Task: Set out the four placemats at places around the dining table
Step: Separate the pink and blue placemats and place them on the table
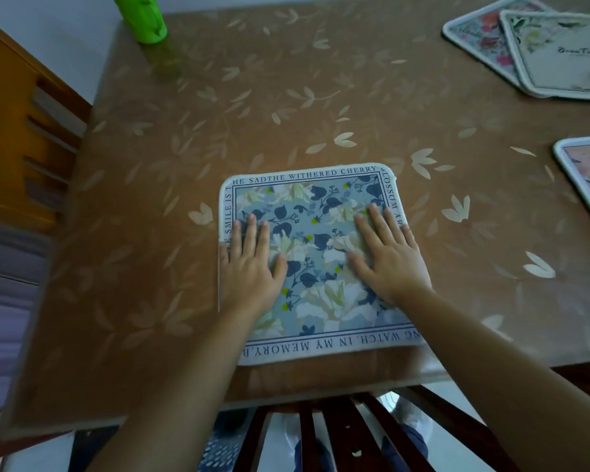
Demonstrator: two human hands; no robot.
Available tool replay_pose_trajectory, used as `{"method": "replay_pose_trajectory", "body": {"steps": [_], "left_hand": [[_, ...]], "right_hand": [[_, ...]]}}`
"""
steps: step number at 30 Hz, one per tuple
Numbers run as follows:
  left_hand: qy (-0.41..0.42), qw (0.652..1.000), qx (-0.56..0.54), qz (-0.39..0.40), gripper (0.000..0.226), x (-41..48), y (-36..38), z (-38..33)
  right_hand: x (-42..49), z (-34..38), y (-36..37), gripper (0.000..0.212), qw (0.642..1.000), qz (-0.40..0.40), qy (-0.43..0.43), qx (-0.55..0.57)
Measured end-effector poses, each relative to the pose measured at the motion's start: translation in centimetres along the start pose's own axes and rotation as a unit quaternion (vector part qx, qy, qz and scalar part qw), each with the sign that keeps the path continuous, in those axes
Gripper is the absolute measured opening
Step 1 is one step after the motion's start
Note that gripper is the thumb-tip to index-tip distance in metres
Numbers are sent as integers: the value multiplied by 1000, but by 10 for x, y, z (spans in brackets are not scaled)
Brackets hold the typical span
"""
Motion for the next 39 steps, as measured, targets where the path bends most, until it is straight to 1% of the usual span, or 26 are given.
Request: {"method": "replay_pose_trajectory", "body": {"steps": [8, 12, 15, 18, 24, 25, 28, 30, 32, 35, 39], "left_hand": [[10, 998, 51, 40, 72, -56, 1, -21], [11, 998, 36, 54, 73, -76, 3, -34], [29, 997, 38, 60, 75, -88, 5, -43], [29, 996, 45, 70, 74, -92, 8, -43], [37, 996, 28, 81, 73, -94, 4, -45], [38, 996, 12, 74, 72, -95, 2, -47], [50, 998, -39, 21, 62, -103, -13, -64], [76, 996, -45, -14, 56, -106, -25, -80], [96, 993, -43, -44, 49, -106, -37, -98], [110, 988, -59, -92, 43, -105, -56, -130], [131, 976, -109, -136, 43, -107, -73, -183]], "right_hand": [[-54, 0, 3, 71, 1000, 26, -2, -8], [-74, 2, 5, 75, 1000, 21, 7, -22], [-93, 5, 4, 74, 1000, 3, 1, -11], [-103, 6, 5, 72, 1000, -3, 0, -10], [-112, 7, 6, 70, 1000, 16, 6, 10], [-113, 7, 4, 69, 999, 24, 6, 23], [-114, 6, -5, 60, 997, 56, -13, 43], [-115, 1, -17, 52, 997, 59, -28, 50], [-119, -6, -35, 47, 997, 49, -26, 58], [-130, -22, -64, 45, 997, 28, -18, 65], [-149, -47, -104, 41, 995, -49, -2, 84]]}}
Point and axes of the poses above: each hand's wrist, its own x-axis towards the middle knuckle, its own y-axis out of the palm, z = x × y, the point moved 4 cm from there along x, towards the middle knuckle, and after that the axes turned 8 degrees about y, right-handed, at the moved point
